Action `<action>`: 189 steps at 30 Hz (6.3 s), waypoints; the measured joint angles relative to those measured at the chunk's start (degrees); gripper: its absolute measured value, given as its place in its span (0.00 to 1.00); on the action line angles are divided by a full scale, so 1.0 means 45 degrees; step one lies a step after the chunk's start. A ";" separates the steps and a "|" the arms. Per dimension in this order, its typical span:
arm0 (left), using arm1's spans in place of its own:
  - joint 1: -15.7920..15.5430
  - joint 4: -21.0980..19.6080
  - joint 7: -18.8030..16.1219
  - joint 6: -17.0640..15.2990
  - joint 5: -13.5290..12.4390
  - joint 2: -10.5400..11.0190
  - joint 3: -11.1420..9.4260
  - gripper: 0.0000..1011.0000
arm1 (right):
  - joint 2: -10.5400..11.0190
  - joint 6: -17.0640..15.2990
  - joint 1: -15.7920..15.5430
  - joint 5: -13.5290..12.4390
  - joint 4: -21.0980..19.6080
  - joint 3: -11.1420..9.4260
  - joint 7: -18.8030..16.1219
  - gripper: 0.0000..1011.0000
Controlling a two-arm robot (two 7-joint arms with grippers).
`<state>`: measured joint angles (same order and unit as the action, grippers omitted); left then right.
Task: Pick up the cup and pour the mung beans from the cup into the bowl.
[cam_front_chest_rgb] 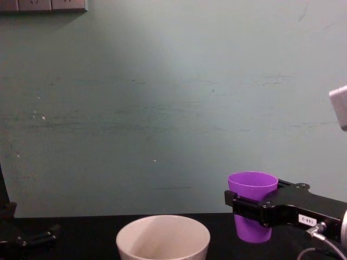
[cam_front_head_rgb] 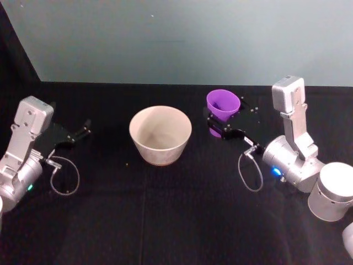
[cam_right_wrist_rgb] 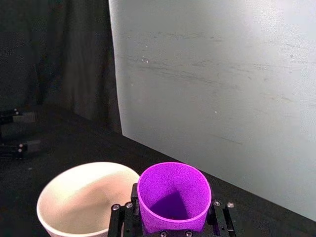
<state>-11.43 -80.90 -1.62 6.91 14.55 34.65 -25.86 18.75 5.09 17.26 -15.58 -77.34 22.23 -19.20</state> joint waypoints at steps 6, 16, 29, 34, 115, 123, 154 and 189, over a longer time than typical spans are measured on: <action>0.0000 0.0000 0.0000 0.0000 0.0000 0.0000 0.0000 0.99 | -0.0022 0.0005 -0.0001 0.0007 0.0000 -0.0034 -0.0029 0.72; 0.0000 0.0000 0.0000 0.0000 0.0000 0.0000 0.0000 0.99 | 0.0115 -0.0653 0.0559 0.1250 -0.0182 0.0402 -0.0266 0.72; 0.0001 0.0000 0.0000 0.0000 0.0001 0.0000 0.0000 0.99 | 0.0477 -0.2725 0.2410 0.5335 -0.0694 0.2489 -0.0272 0.72; 0.0000 0.0000 0.0000 0.0000 0.0001 0.0000 0.0000 0.99 | 0.0459 -0.3364 0.2906 0.6583 -0.0834 0.3120 -0.0386 0.72; 0.0000 0.0000 0.0000 0.0000 0.0000 0.0000 0.0000 0.99 | -0.0370 -0.4873 0.4874 1.6636 -0.0726 0.6914 -0.1759 0.72; 0.0000 0.0000 0.0000 -0.0001 0.0001 0.0000 0.0000 0.99 | -0.0289 -0.4873 0.4739 1.6956 -0.0903 0.6764 -0.1961 0.72; 0.0001 0.0000 0.0000 0.0000 0.0000 0.0000 0.0000 0.99 | -0.0516 -0.4522 0.4419 1.8192 -0.1094 0.6355 -0.2480 0.72; 0.0001 -0.0001 0.0000 0.0000 0.0000 0.0000 0.0000 0.99 | -0.0643 -0.4318 0.4288 1.8716 -0.1146 0.6212 -0.2797 0.72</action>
<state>-11.43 -80.90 -1.62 6.91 14.55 34.65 -25.86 15.86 -14.34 36.56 68.64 -82.50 50.18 -31.78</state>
